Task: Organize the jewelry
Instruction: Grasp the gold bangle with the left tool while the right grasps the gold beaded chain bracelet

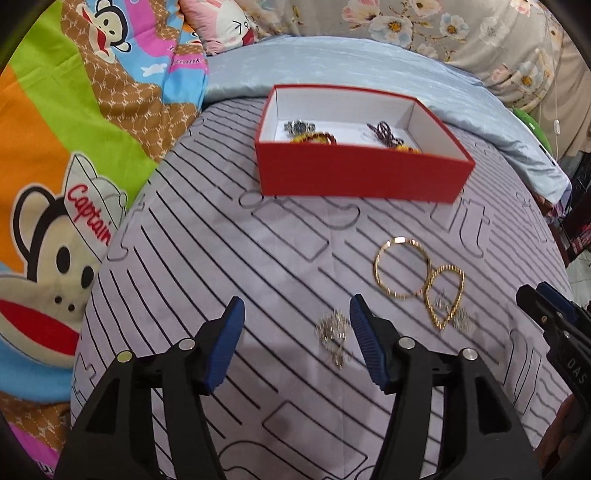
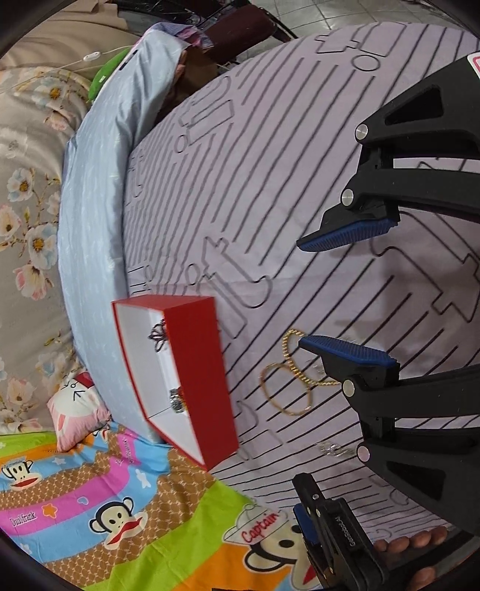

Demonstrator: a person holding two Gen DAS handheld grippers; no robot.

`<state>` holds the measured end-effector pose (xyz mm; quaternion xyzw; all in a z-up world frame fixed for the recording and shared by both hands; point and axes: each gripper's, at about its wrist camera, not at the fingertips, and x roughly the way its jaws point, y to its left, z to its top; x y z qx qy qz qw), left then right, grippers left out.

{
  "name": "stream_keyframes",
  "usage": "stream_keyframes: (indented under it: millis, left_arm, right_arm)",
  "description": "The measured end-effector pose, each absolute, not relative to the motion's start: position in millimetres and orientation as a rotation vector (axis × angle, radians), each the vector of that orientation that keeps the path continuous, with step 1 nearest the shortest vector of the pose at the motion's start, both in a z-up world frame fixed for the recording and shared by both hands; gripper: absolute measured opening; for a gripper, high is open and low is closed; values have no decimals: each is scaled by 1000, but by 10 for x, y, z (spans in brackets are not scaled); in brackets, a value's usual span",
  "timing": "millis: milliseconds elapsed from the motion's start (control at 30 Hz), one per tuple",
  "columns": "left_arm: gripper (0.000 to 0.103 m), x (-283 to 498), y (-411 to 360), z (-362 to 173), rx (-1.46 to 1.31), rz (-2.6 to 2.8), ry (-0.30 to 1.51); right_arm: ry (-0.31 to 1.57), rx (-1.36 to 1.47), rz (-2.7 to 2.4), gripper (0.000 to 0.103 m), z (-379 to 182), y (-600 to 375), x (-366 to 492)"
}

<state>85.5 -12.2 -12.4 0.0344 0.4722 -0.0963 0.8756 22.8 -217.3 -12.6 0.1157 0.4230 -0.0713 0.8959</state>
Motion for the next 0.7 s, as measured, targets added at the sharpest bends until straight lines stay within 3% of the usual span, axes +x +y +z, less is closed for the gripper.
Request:
stream_keyframes:
  millis: [333, 433, 600, 700]
  left_arm:
    - [57, 736, -162, -324, 74, -212, 1023]
    - [57, 771, -177, -313, 65, -211, 1020]
    - [57, 858, -213, -304, 60, -208, 1021]
    - [57, 913, -236, -313, 59, -206, 1025]
  right_arm:
    - [926, 255, -91, 47, -316, -2038, 301]
    - [925, 245, -80, 44, -335, -1980, 420]
    - [943, 259, -63, 29, -403, -1963, 640]
    - [952, 251, -66, 27, -444, -1952, 750]
